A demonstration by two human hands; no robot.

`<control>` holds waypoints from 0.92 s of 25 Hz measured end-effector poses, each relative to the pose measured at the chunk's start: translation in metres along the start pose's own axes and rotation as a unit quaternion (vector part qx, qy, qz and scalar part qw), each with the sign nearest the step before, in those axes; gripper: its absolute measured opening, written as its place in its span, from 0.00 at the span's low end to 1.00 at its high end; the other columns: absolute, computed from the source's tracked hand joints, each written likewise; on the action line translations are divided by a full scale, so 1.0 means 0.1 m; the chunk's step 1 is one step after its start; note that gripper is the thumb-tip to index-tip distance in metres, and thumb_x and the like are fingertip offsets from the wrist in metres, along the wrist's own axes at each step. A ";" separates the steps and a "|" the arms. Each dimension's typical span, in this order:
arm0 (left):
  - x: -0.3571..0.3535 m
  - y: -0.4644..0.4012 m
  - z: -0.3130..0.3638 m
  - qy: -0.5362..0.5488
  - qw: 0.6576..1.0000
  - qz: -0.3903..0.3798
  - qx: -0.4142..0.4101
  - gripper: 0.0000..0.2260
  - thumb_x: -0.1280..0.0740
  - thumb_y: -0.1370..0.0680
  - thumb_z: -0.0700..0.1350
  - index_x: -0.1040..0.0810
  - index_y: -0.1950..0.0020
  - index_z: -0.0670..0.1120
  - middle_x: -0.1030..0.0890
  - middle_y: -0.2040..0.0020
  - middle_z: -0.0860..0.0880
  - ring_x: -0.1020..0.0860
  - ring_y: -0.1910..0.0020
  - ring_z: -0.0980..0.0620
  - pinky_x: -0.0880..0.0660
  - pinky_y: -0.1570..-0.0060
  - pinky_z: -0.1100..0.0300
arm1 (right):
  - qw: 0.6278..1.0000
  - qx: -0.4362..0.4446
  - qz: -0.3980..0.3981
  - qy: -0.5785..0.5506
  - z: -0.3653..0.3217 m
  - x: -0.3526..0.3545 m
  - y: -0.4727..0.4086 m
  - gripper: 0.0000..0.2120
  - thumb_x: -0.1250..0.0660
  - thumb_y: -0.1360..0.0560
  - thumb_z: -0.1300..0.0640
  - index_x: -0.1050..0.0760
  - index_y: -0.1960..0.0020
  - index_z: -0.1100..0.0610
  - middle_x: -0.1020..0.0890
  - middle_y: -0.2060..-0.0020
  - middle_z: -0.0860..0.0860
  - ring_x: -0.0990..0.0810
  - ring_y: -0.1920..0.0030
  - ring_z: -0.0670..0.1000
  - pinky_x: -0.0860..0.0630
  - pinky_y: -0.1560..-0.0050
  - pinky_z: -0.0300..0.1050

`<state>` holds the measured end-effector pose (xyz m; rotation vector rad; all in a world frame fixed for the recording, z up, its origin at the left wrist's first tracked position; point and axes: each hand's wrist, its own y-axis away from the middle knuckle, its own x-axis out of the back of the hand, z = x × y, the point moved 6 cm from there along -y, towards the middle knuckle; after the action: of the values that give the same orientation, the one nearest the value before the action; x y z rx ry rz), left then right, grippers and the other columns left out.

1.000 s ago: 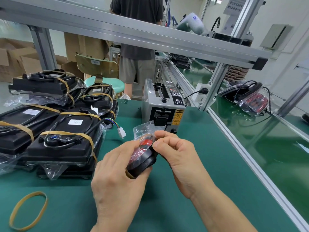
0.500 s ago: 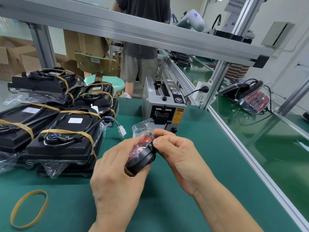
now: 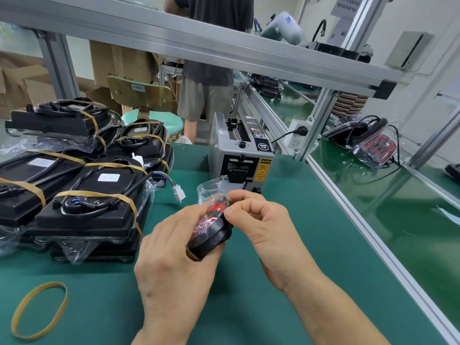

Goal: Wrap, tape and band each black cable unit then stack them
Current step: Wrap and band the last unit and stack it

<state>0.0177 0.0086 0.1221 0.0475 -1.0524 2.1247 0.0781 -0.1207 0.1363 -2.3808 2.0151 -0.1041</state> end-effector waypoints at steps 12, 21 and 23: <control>0.00 0.00 0.02 -0.009 1.000 -0.013 0.000 0.28 0.18 0.45 0.38 0.18 0.46 0.49 0.24 0.52 0.61 0.25 0.52 0.57 0.31 0.51 0.60 | 0.991 -0.037 0.075 -0.105 0.21 0.03 0.04 0.10 0.38 0.24 0.68 0.26 0.47 0.57 0.20 0.51 0.50 0.21 0.50 0.45 0.25 0.44 0.38; 0.08 -0.03 -0.06 0.051 0.998 -0.010 0.043 0.27 0.20 0.41 0.46 0.24 0.45 0.60 0.21 0.51 0.63 0.21 0.53 0.56 0.24 0.48 0.50 | 0.999 -0.014 -0.019 -0.041 0.16 -0.04 0.02 0.19 0.25 0.35 0.61 0.24 0.46 0.53 0.19 0.51 0.45 0.21 0.49 0.40 0.25 0.46 0.35; 0.07 -0.02 -0.05 0.058 0.997 -0.011 0.046 0.26 0.24 0.40 0.49 0.24 0.43 0.60 0.20 0.50 0.62 0.19 0.53 0.53 0.23 0.49 0.47 | 0.999 -0.004 -0.041 -0.005 0.14 -0.03 0.01 0.24 0.24 0.40 0.58 0.25 0.46 0.49 0.19 0.51 0.42 0.21 0.50 0.36 0.25 0.48 0.35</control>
<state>0.0155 0.0173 0.1228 -0.0205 -0.8825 2.1286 0.0773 -0.1184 0.1218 -2.4643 1.9169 -0.0872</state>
